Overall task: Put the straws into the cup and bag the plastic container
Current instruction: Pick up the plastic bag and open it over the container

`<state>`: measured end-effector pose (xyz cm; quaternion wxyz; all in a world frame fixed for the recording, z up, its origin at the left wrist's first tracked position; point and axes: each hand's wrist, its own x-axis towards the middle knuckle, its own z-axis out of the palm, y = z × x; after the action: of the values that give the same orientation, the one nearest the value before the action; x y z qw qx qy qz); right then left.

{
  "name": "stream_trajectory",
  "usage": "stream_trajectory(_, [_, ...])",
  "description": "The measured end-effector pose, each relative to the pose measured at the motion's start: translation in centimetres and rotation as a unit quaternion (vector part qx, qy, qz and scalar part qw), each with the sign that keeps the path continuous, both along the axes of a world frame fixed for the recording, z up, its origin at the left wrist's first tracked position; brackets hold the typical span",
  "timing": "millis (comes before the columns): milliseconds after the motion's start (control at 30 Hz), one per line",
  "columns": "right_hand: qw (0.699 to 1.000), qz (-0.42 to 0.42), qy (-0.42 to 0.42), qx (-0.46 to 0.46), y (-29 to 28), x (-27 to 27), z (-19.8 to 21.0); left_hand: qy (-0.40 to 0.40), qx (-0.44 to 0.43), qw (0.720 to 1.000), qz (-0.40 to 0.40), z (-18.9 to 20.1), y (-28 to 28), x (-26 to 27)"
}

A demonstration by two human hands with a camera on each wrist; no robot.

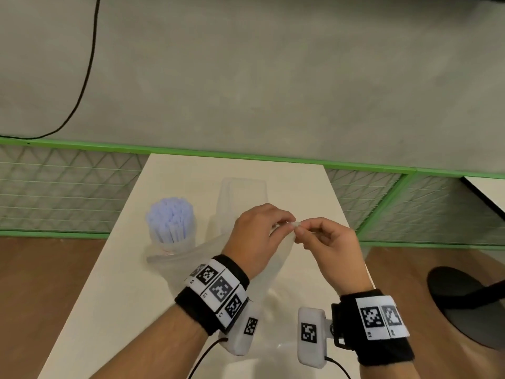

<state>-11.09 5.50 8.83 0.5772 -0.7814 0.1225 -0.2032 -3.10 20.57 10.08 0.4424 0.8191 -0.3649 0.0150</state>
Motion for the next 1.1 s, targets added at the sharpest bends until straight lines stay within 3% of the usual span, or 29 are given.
stream_trajectory(300, [0.998, -0.019, -0.030, -0.055, 0.1, 0.2, -0.2, -0.027, 0.041, 0.999, 0.013, 0.4, -0.3, -0.1])
stream_trajectory(633, [0.993, -0.097, -0.048, -0.041, -1.4, 1.4, -1.4, -0.155, 0.144, 0.962, 0.174, 0.9, 8.4, 1.9])
stream_trajectory(967, [0.993, -0.099, -0.031, -0.050, -1.9, 1.7, -1.4, -0.095, 0.142, 0.963, 0.209, 0.9, 15.7, 3.8])
stream_trajectory(1100, [0.997, -0.052, -0.049, 0.026, -0.7, 1.5, -0.1, -0.032, 0.071, 0.990, 0.118, 0.8, 14.5, 2.8])
